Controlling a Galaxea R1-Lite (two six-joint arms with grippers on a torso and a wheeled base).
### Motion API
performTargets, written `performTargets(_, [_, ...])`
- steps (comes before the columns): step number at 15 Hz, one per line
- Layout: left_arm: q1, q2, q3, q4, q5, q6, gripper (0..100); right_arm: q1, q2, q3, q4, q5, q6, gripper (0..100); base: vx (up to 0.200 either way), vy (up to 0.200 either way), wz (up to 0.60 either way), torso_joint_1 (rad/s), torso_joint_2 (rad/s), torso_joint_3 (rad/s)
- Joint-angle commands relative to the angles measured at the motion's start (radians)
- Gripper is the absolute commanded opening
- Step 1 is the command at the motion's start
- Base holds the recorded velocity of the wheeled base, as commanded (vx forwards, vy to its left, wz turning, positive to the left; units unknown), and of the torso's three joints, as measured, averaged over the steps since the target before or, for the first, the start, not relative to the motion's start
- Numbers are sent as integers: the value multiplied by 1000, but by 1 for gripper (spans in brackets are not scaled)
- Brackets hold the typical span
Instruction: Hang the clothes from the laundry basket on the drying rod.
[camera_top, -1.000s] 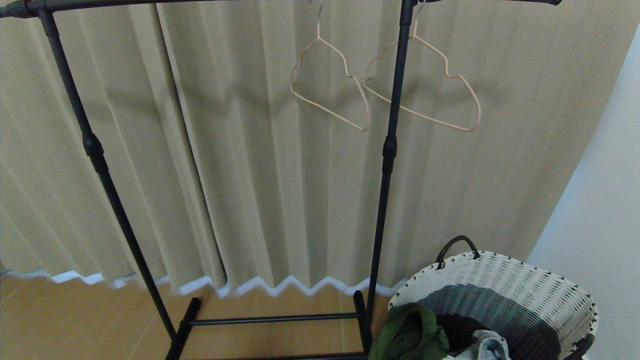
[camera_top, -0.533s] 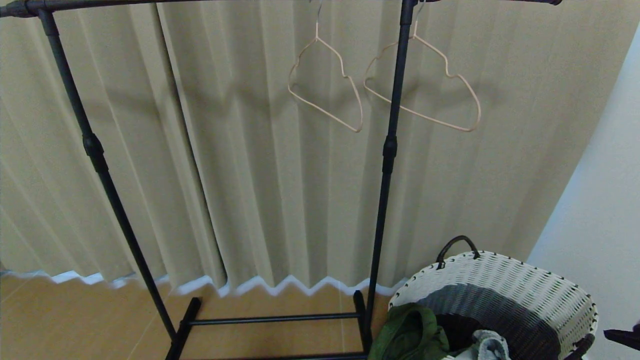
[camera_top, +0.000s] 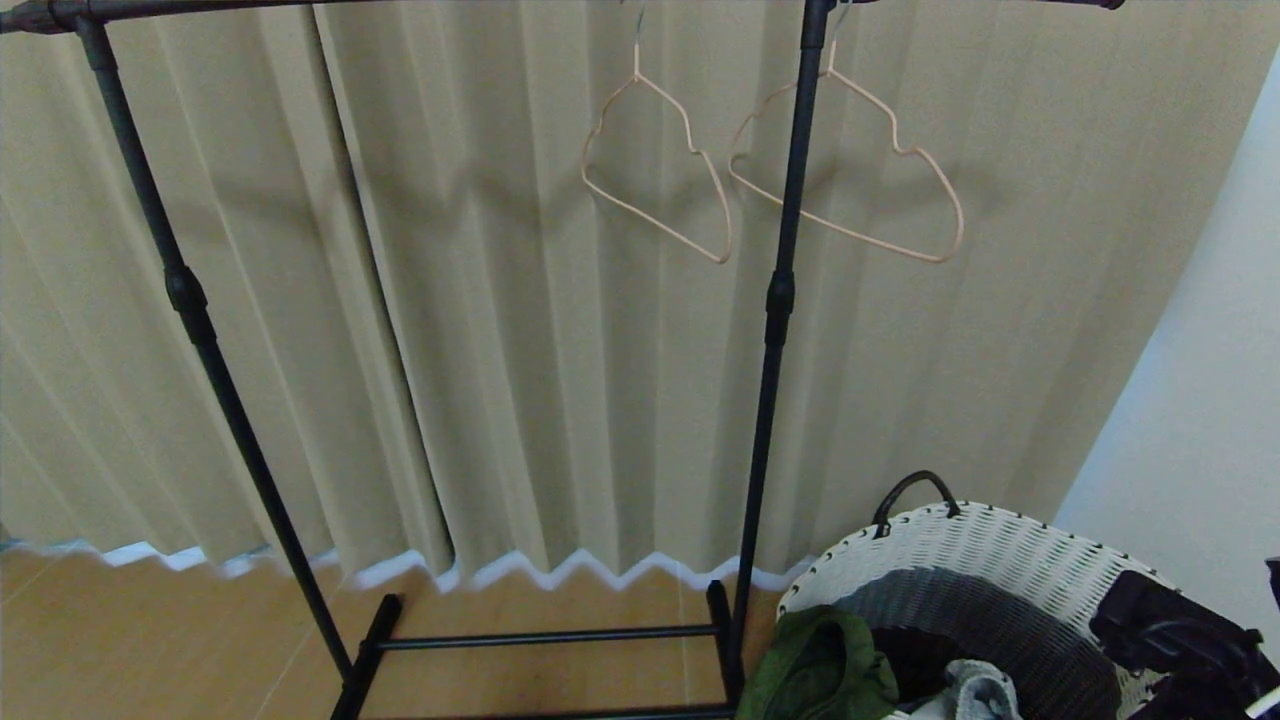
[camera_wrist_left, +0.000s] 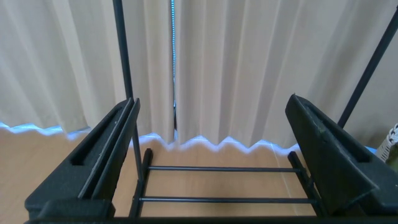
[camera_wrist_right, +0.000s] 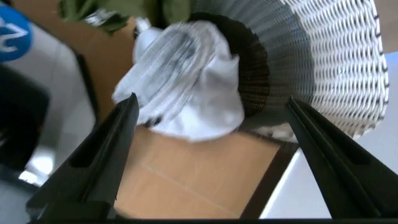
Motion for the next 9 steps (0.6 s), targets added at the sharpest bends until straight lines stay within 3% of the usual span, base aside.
performTargets(1, [0, 2, 0, -1, 1, -1, 100, 7, 199, -21, -74, -46, -12, 100, 0, 0, 0, 0, 0, 0])
performTargets(6, [0, 2, 0, -1, 1, -1, 100, 12, 313, -59, -129, -65, -12, 100, 0, 0, 0, 0, 0, 0])
performTargets(9, [0, 2, 0, -1, 1, -1, 100, 59, 334, -67, -130, -68, -10, 100, 0, 0, 0, 0, 0, 0])
